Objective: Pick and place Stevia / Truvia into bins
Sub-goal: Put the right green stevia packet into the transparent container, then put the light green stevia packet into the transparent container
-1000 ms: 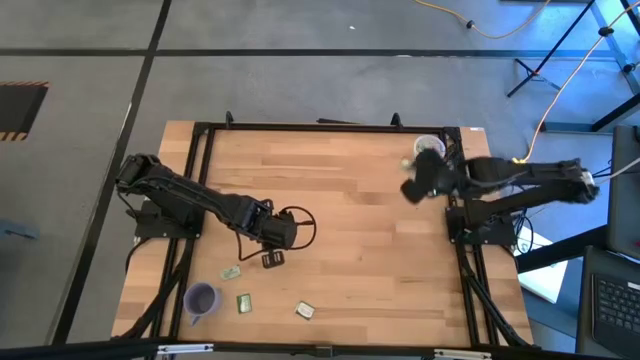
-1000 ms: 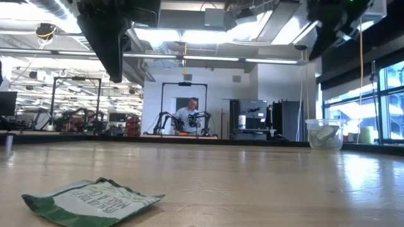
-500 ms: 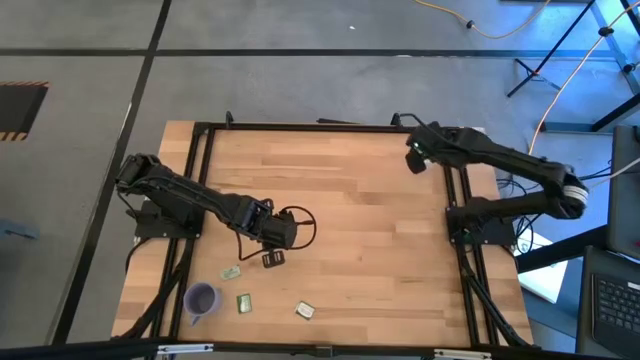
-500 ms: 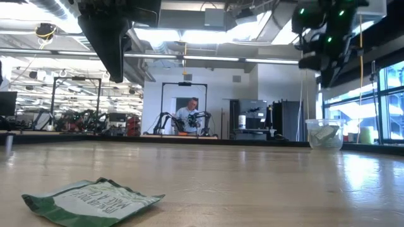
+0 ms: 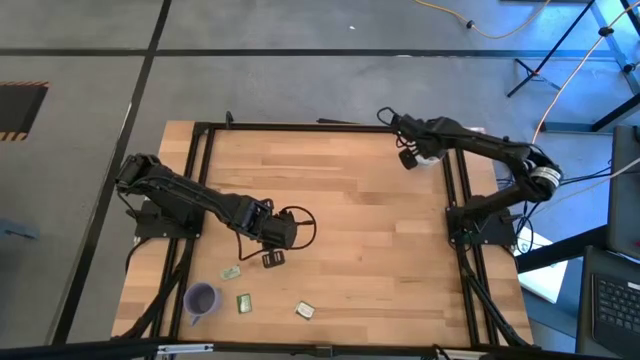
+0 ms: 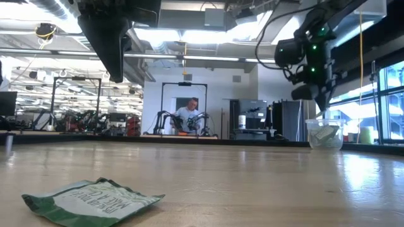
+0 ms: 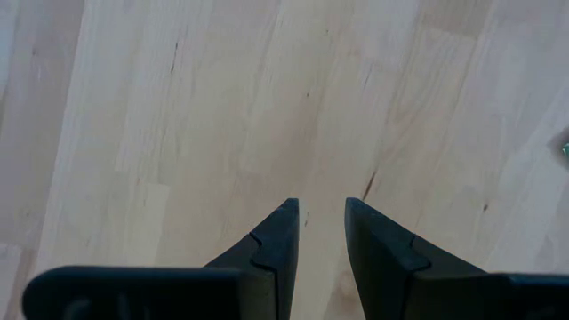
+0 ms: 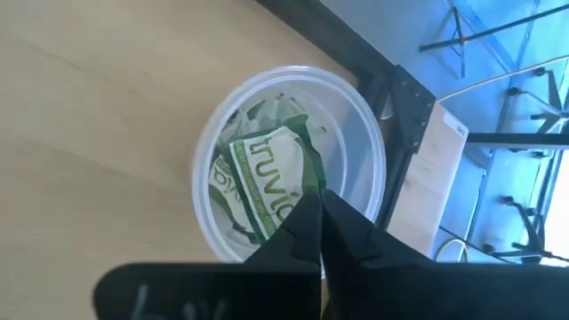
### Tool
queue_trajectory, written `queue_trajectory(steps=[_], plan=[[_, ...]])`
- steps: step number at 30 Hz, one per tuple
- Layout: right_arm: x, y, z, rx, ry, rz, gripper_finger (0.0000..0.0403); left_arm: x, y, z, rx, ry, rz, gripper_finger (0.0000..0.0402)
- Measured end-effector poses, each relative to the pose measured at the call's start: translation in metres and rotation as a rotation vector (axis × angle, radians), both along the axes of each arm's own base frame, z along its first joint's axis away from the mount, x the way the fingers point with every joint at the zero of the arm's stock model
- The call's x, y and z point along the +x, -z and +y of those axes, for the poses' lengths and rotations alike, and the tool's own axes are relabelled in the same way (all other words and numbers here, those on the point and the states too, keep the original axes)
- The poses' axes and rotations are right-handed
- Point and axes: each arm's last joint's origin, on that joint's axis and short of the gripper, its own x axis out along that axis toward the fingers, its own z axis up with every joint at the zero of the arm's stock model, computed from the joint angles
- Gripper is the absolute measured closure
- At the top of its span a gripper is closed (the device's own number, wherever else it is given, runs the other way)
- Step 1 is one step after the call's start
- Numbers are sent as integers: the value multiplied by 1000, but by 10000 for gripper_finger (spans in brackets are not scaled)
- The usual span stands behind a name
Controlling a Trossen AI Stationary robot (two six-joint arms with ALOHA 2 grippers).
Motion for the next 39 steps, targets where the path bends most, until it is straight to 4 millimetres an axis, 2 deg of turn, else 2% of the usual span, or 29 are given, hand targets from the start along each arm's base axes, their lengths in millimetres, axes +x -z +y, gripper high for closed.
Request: queue_trajectory(steps=[17,22,26,31,36,39], plan=[[3,5,-3,19,-45,33,357,0,0,0,0,0,1,313],[-1,-7,1,-47,-43,29,332,-4,1,-2,-27,-2,40,313],[3,-28,22,-125,-85,-121,325,-15,3,-12,-99,-58,135,313],[18,-51,65,-230,-289,-391,324,-27,8,-27,-122,-155,200,313],[32,-58,107,-300,-510,-652,324,-40,24,-36,-110,-248,244,313],[38,-57,128,-325,-630,-763,324,-50,37,-40,-95,-244,282,313]])
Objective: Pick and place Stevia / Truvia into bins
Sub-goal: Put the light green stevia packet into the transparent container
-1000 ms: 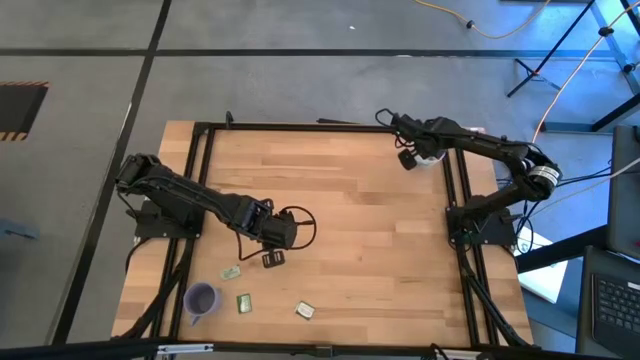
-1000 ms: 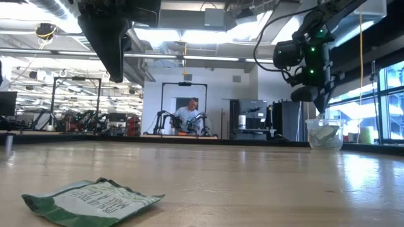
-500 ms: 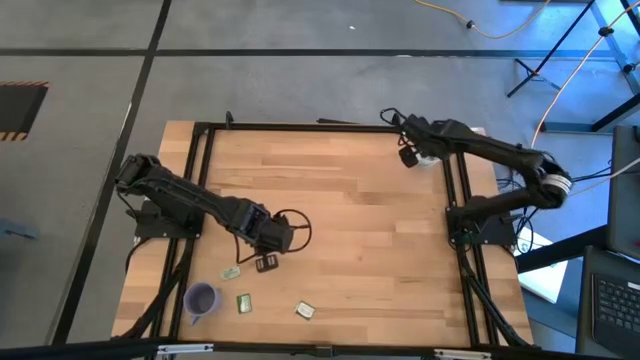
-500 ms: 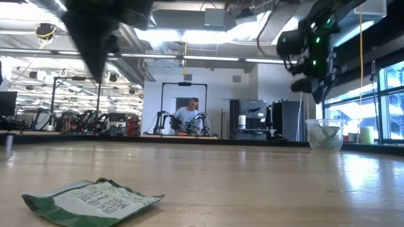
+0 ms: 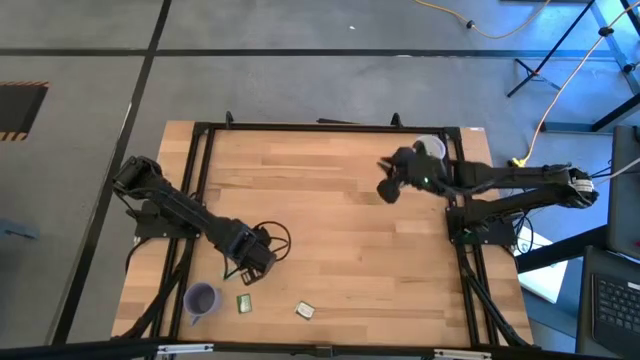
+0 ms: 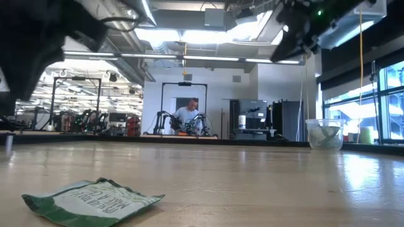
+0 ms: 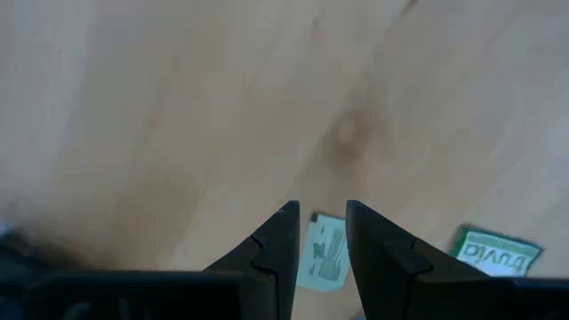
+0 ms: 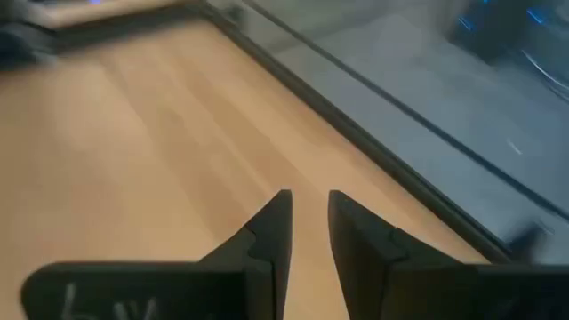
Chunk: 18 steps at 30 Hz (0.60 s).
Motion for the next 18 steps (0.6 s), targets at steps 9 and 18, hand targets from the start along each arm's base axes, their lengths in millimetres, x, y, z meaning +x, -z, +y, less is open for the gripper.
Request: queue_trajectory(steps=[9,18], plan=[[7,1,30,-30,-163,-72,324,-16,26,-22,-86,51,-17,313],[8,0,34,-31,-178,-87,324,-26,46,-23,-79,-6,-4,313]])
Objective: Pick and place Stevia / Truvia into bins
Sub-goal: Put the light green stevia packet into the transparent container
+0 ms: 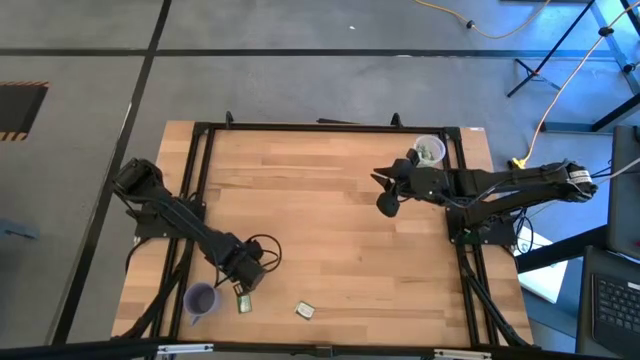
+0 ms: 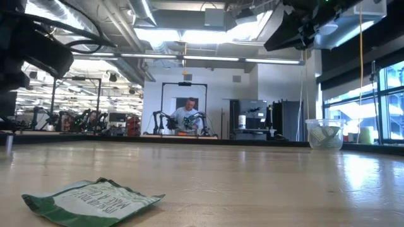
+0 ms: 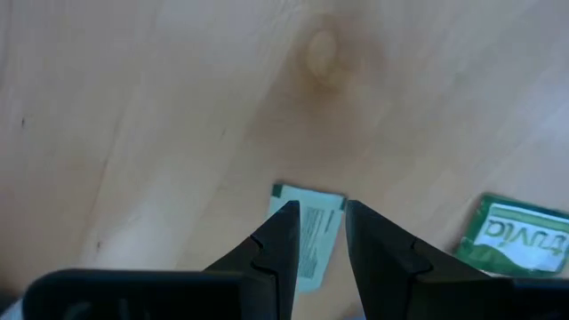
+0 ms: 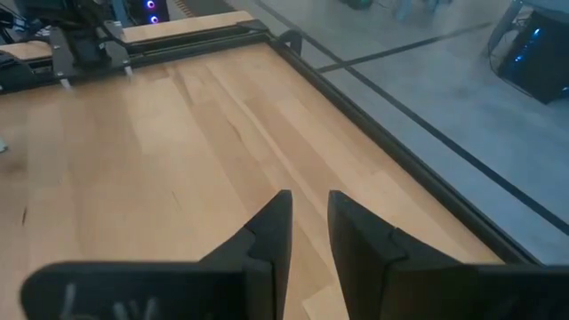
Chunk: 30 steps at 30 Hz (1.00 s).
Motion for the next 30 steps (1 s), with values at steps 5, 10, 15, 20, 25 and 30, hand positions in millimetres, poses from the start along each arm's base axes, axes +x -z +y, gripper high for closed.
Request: queue_trajectory(steps=[5,10,15,20,25,30], plan=[[0,0,0,0,1,2,324,1,12,-1,11,26,36,313],[0,0,0,1,1,2,324,3,23,-3,6,56,93,313],[0,0,0,1,2,2,324,4,30,-4,13,87,122,329],[0,0,0,1,1,3,324,4,30,-5,9,90,113,364],[0,0,0,0,1,4,324,4,30,-5,8,90,114,390],[0,0,0,0,1,4,324,12,22,-7,8,149,99,394]])
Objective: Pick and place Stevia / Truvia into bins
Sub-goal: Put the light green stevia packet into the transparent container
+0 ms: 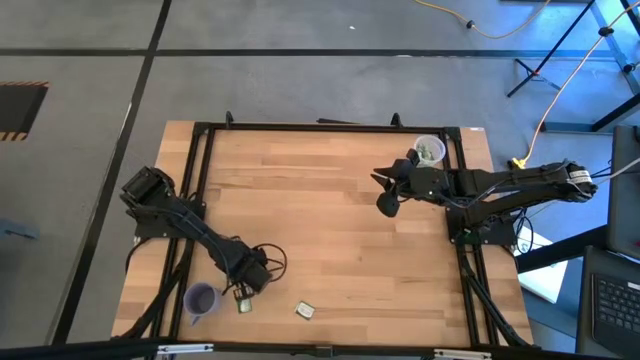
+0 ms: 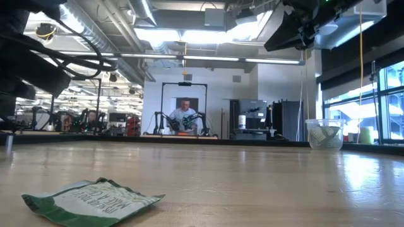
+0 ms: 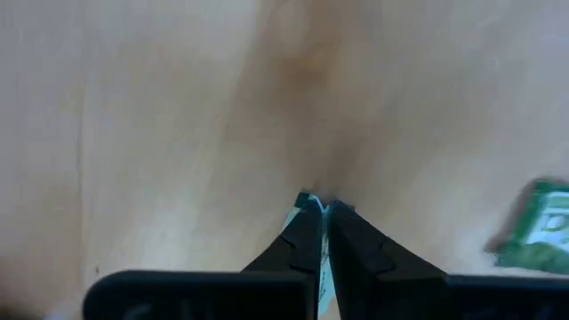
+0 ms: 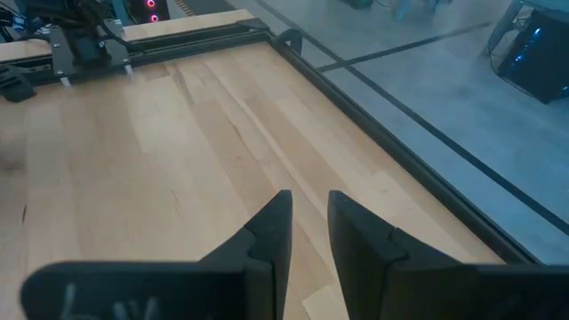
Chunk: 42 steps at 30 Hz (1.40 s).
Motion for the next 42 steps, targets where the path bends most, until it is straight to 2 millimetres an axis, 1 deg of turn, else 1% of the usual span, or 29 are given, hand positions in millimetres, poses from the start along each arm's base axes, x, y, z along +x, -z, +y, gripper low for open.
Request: queue_trajectory(steps=[1,6,9,13,17,19,21,23,26,30,34,37,42], plan=[[0,0,0,0,0,0,324,4,-2,-1,-7,14,-17,394],[0,0,0,3,-15,3,324,32,-27,-4,-58,112,-163,394],[1,0,2,-7,-87,23,324,55,-43,-6,-114,238,-329,395],[3,1,7,6,-307,57,324,87,-61,-1,-190,448,-597,395],[5,3,18,-7,-587,86,324,113,-77,13,-251,633,-847,395],[7,6,27,-15,-727,97,324,123,-83,21,-227,710,-958,395],[11,8,35,12,-835,84,324,131,-89,30,-172,780,-1052,395],[16,12,44,39,-898,75,324,138,-95,37,-134,843,-1141,395],[25,17,56,40,-938,59,324,145,-105,45,-127,924,-1277,395],[36,25,68,86,-954,36,324,150,-113,48,-118,1025,-1402,394],[44,31,79,54,-998,14,324,151,-118,47,-104,1099,-1466,394],[49,33,85,42,-1020,-11,324,151,-118,48,-75,1137,-1475,394],[52,34,90,40,-1030,-34,322,152,-119,49,-61,1139,-1491,394]])
